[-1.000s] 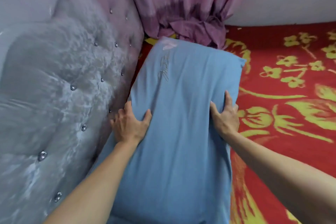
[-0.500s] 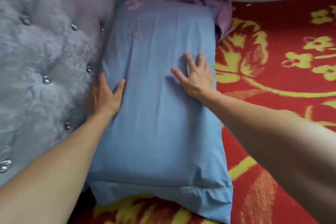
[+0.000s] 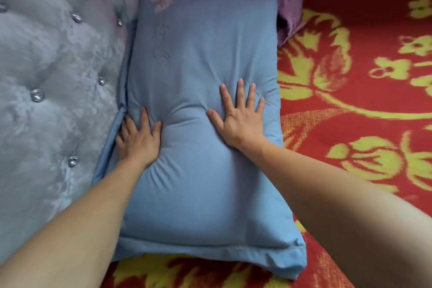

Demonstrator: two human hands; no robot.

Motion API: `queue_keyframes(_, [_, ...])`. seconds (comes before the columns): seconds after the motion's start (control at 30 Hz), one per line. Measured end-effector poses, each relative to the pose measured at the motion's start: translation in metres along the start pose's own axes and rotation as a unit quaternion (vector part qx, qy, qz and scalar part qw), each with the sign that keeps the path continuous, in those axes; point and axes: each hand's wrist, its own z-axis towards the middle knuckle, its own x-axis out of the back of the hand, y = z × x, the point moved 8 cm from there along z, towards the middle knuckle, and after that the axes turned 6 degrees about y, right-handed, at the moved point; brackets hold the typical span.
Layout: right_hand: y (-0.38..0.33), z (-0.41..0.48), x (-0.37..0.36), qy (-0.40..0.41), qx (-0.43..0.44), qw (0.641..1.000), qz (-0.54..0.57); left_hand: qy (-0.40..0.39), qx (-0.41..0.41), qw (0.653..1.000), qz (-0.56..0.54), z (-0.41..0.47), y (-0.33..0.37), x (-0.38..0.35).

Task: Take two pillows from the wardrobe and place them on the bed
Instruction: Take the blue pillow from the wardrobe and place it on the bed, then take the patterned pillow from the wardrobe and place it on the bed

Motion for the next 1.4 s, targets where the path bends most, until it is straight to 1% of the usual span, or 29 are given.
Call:
queue_keyframes(0.1, [0.000,-0.044,0.005,-0.027,0.010,1.000,0.004,-0.008,-0.019,1.000,-0.001,-0.036,-0.007,0.008])
queue_keyframes(0.2, [-0.004,-0.104,0.012,-0.047,0.029,0.998,-0.010,-0.026,-0.031,0.999,-0.003,-0.094,-0.023,0.015])
queue_keyframes(0.37, [-0.021,-0.198,0.029,-0.101,0.063,0.992,-0.030,-0.122,-0.044,0.991,0.025,-0.190,-0.054,0.031])
queue_keyframes(0.5, [-0.029,-0.248,0.038,-0.210,0.089,0.972,-0.048,-0.178,-0.069,0.980,0.057,-0.256,-0.066,0.059])
queue_keyframes(0.57, [-0.033,-0.265,0.051,-0.229,0.093,0.967,-0.055,-0.183,-0.075,0.978,0.059,-0.288,-0.069,0.075])
queue_keyframes(0.7, [-0.054,-0.302,0.086,-0.223,0.091,0.969,-0.057,-0.180,-0.069,0.981,0.033,-0.352,-0.088,0.106])
queue_keyframes(0.87, [-0.085,-0.367,0.129,-0.209,0.115,0.970,-0.053,-0.148,-0.074,0.986,-0.015,-0.427,-0.129,0.148])
queue_keyframes(1.03, [-0.106,-0.433,0.183,-0.213,0.118,0.966,-0.083,-0.128,-0.085,0.988,-0.020,-0.503,-0.178,0.197])
queue_keyframes(1.13, [-0.128,-0.465,0.214,-0.202,0.131,0.966,-0.091,-0.114,-0.085,0.990,-0.016,-0.539,-0.207,0.229])
queue_keyframes(1.27, [-0.167,-0.499,0.251,-0.189,0.168,0.965,-0.075,-0.103,-0.079,0.992,0.001,-0.576,-0.234,0.263])
queue_keyframes(1.4, [-0.183,-0.534,0.276,-0.180,0.220,0.955,-0.080,-0.115,-0.070,0.991,-0.017,-0.611,-0.234,0.275])
